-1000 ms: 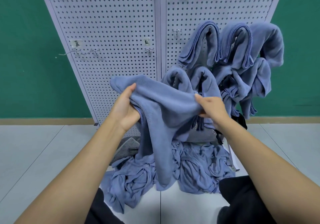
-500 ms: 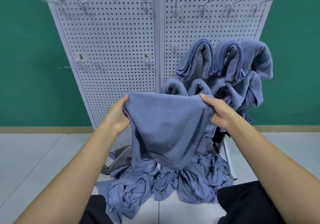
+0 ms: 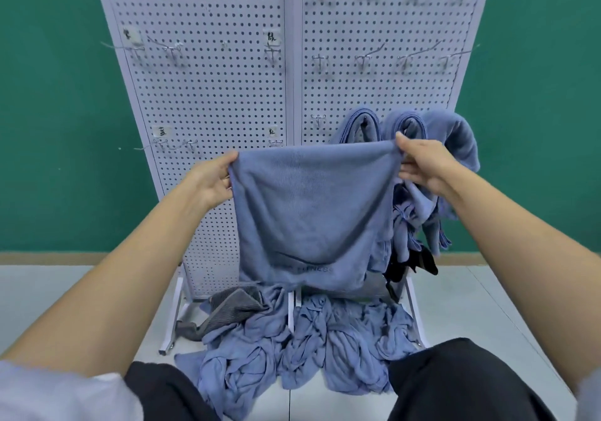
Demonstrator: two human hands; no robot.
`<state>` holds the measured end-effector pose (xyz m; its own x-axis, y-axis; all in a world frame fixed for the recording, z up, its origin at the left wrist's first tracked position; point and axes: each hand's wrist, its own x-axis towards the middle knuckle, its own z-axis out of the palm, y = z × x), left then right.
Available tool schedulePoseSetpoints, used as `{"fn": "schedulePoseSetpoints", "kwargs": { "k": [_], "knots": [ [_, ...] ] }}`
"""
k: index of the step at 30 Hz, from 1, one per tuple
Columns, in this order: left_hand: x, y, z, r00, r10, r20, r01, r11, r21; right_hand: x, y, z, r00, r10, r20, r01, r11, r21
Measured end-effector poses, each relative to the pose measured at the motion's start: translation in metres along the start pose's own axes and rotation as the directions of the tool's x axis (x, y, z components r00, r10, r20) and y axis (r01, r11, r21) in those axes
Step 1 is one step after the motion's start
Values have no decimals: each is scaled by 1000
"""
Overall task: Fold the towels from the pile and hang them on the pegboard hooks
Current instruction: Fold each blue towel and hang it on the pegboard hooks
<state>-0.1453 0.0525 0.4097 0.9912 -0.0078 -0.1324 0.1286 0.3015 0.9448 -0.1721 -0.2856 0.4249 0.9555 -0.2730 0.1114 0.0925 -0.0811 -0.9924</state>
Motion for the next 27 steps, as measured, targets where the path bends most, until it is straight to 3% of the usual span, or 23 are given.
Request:
{"fn": "schedulePoseSetpoints", "kwargs": {
  "k": [2, 5, 8, 14, 20, 24, 27],
  "knots": [
    [-3, 9, 5, 1000, 9, 24, -8, 998, -59, 0, -5, 1, 989, -72, 125, 60, 993, 98],
    [-6, 18, 8, 999, 19, 41, -15, 994, -107, -2, 2, 3, 959, 51, 278, -20, 993, -115],
    [-7, 22, 6, 1000, 1, 16, 1, 996, -94, -2, 9, 0, 972, 121, 201, -64, 961, -268],
    [-7, 26, 0, 1000, 12, -9, -12, 1000, -22, -2, -2, 2, 1000, -27, -3, 27, 997, -67],
    [-7, 31, 3, 999, 38, 15, -39, 997, 68, 6, -11, -4, 984, -93, -151, 83, 994, -74],
    [-7, 33, 7, 998, 65, 4, -65, 996, 55, 11, -14, -6, 993, -75, -93, 84, 991, 102],
    [-5, 33, 7, 996, 83, -32, -79, 991, 112, 10, -7, -8, 999, -52, 6, 52, 998, -45]
  ]
}}
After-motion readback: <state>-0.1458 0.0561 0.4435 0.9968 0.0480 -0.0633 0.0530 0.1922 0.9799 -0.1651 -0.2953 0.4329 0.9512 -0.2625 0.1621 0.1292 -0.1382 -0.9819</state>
